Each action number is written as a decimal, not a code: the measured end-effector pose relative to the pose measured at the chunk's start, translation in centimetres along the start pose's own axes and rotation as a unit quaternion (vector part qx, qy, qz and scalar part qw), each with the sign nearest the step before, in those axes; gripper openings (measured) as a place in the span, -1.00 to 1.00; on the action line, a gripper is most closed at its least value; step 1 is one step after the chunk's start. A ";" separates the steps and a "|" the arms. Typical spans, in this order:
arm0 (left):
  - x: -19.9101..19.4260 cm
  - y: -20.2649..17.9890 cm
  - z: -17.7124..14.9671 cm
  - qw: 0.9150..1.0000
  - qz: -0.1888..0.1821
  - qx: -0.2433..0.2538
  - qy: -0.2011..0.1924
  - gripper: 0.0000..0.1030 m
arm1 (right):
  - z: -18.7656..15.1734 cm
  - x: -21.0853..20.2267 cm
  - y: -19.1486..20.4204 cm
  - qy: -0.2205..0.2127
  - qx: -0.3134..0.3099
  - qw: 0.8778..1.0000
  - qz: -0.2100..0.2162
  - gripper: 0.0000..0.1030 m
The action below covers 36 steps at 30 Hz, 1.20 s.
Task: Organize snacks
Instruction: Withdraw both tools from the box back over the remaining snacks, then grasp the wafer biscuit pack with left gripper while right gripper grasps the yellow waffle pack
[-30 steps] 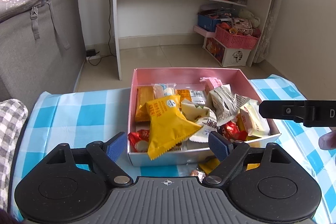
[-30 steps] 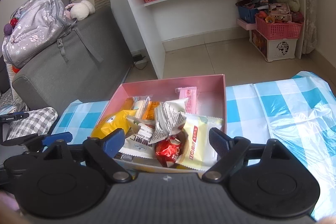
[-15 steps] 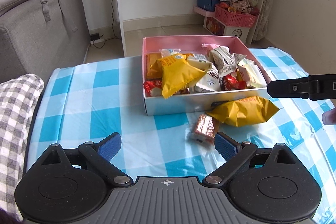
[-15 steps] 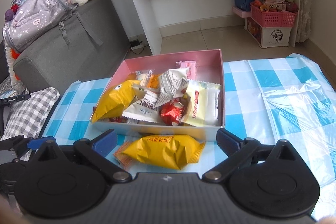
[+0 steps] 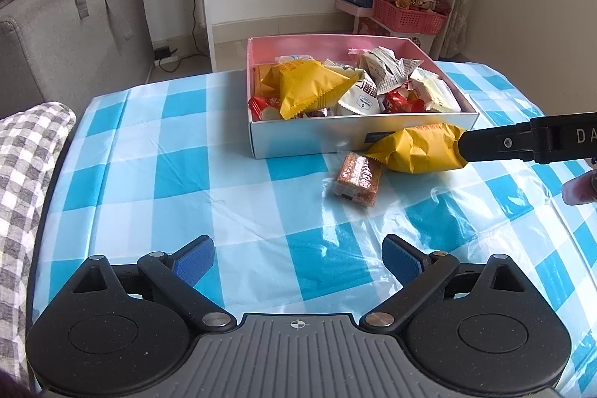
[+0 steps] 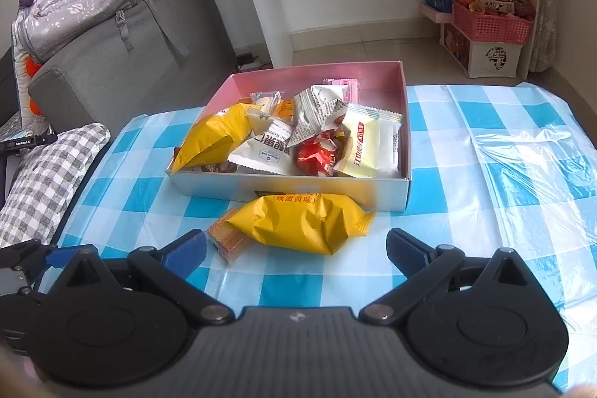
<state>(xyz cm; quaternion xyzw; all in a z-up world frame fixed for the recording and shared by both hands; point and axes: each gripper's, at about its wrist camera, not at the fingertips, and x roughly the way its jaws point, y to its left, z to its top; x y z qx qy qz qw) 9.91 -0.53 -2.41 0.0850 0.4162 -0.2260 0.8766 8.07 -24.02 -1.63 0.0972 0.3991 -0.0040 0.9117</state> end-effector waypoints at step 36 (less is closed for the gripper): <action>6.1 -4.4 -0.6 0.994 -0.078 0.068 -0.037 0.82 | -0.2 3.1 -0.9 0.031 0.023 0.999 0.007 0.99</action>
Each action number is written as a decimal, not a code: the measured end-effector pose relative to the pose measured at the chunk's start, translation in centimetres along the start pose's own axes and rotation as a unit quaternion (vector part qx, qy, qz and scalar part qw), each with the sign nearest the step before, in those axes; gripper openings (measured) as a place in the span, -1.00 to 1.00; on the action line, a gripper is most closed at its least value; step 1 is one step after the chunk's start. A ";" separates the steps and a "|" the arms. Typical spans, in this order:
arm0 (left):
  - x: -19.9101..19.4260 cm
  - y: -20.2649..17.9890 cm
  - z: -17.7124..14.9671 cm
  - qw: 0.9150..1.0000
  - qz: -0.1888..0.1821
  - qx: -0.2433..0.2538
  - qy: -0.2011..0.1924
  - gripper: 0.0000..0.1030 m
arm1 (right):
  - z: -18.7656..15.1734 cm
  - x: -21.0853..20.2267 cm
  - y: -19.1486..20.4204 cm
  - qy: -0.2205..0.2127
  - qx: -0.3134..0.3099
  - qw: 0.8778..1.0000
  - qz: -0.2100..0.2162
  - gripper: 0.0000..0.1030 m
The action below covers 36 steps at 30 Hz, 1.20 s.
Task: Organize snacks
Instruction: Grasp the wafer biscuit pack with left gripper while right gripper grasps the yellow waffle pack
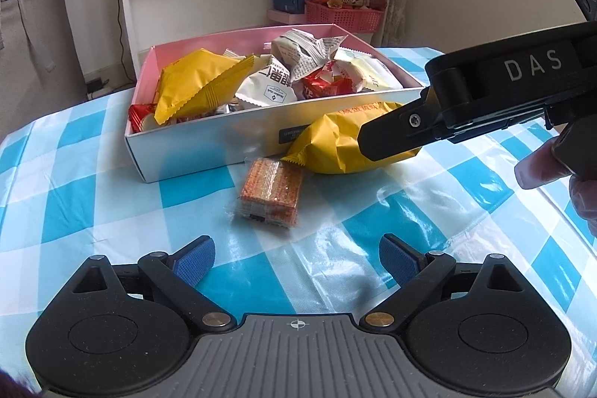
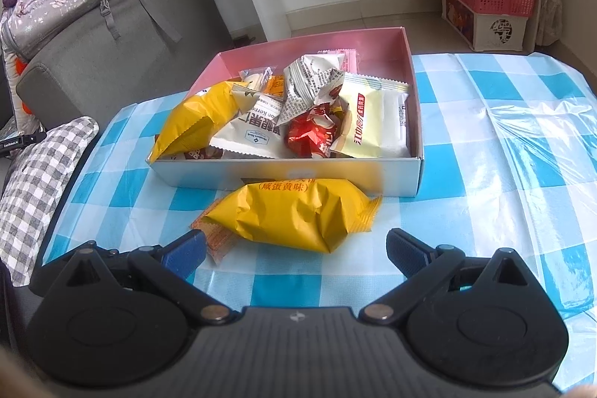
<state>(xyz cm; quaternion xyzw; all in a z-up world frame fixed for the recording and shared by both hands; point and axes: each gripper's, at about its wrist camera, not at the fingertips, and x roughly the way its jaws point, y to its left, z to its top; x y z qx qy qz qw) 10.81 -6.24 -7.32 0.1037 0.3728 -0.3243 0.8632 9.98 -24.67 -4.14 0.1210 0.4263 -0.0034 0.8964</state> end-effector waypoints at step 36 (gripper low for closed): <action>3.4 1.9 2.9 0.999 -0.005 -0.039 -0.018 0.01 | 1.2 3.1 -2.9 0.012 0.155 0.988 0.018 0.59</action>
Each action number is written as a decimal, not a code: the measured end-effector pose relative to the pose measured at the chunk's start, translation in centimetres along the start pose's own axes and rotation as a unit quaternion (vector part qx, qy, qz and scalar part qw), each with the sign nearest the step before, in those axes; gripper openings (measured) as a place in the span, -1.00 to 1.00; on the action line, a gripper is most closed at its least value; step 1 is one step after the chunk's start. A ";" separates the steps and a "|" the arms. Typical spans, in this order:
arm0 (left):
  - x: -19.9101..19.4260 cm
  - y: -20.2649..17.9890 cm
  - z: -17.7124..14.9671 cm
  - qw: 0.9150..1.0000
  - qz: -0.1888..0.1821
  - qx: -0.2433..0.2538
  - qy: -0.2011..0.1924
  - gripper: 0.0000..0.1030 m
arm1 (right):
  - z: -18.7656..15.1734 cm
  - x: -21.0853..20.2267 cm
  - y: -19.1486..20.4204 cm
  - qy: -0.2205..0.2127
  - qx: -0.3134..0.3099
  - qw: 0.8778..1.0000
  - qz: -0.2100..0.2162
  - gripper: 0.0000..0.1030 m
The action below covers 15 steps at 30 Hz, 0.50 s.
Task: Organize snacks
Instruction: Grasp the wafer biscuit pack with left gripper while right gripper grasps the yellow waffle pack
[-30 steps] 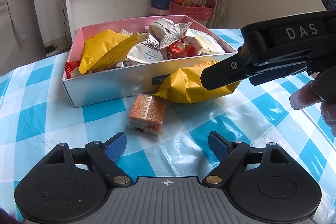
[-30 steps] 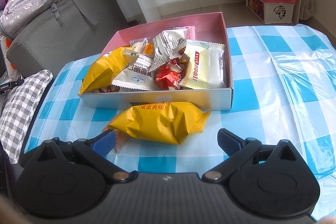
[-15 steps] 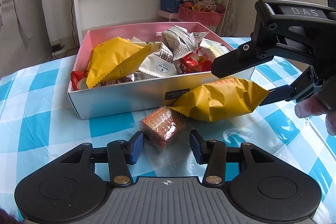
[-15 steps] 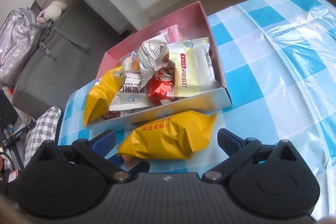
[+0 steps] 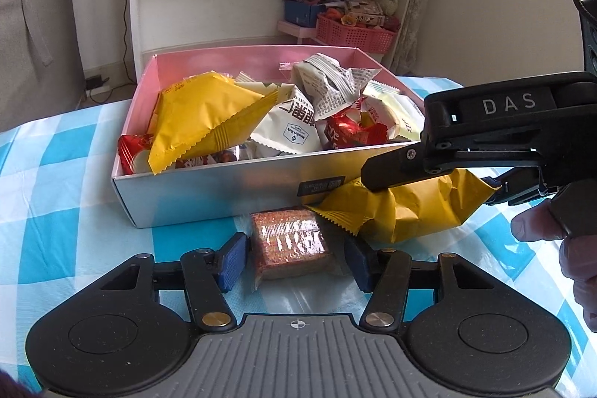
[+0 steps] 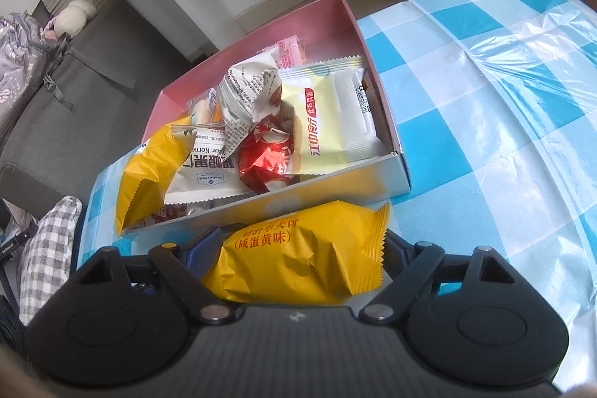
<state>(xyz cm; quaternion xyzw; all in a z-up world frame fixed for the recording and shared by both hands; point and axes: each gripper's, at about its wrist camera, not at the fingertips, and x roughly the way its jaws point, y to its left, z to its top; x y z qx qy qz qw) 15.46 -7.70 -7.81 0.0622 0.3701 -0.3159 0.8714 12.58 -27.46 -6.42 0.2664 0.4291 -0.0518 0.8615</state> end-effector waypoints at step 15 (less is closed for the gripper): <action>-2.3 -0.4 -1.6 0.999 -0.002 0.033 0.024 -0.14 | -0.8 -2.3 -1.1 -0.003 -0.066 0.997 -0.040 0.47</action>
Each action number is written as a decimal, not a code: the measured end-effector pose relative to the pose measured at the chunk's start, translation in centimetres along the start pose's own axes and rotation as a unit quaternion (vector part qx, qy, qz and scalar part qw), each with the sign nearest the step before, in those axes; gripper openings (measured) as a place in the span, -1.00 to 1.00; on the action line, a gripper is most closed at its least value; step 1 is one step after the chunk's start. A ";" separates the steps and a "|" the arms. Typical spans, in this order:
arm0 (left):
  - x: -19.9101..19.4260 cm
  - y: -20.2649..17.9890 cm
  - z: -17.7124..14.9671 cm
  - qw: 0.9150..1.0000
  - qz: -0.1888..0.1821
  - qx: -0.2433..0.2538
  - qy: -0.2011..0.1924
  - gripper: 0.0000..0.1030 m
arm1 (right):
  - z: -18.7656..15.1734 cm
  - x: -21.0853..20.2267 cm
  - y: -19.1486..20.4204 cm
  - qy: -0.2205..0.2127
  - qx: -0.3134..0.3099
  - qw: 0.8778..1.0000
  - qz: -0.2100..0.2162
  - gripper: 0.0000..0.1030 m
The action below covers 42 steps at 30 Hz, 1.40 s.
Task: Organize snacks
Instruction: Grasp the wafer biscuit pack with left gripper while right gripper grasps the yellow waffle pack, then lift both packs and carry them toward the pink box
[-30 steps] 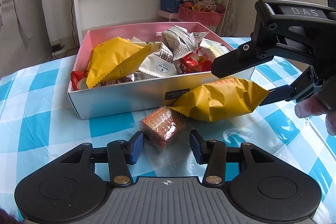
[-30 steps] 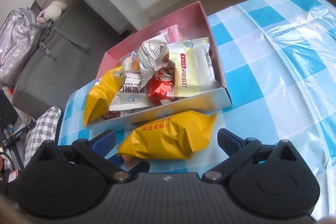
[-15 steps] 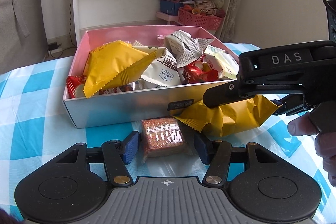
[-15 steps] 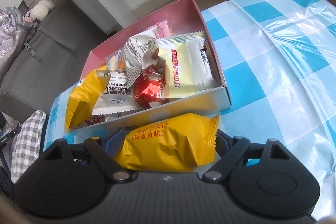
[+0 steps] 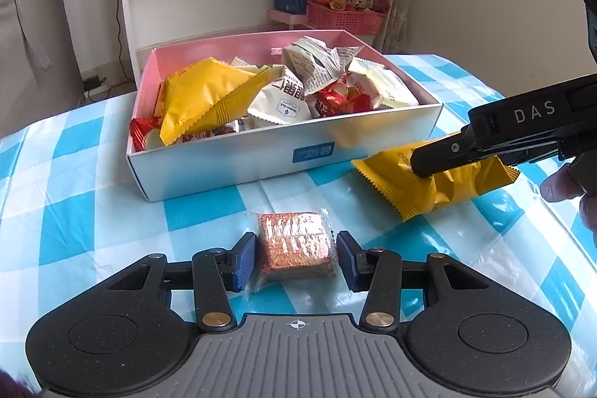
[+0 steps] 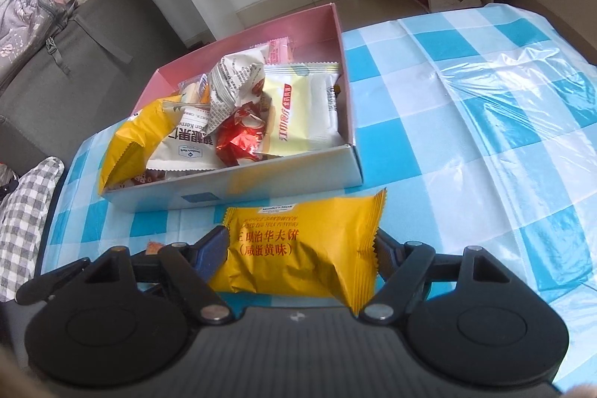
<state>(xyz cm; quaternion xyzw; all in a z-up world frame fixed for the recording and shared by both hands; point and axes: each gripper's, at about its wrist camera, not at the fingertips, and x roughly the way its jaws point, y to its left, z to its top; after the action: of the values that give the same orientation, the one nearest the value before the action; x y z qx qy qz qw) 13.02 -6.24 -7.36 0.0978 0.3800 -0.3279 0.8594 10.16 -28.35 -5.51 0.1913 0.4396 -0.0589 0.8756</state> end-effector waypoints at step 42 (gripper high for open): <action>-1.4 -3.9 -1.4 0.995 0.073 -0.054 0.044 -0.13 | -3.4 -1.5 -0.2 -0.035 -0.397 0.917 -0.020 0.80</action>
<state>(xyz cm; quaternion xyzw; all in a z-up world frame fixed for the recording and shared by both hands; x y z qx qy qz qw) 9.03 -7.93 -6.99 0.0935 0.4266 -0.2389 0.8673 6.61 -27.30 -6.21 -0.1829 0.3996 0.0962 0.8931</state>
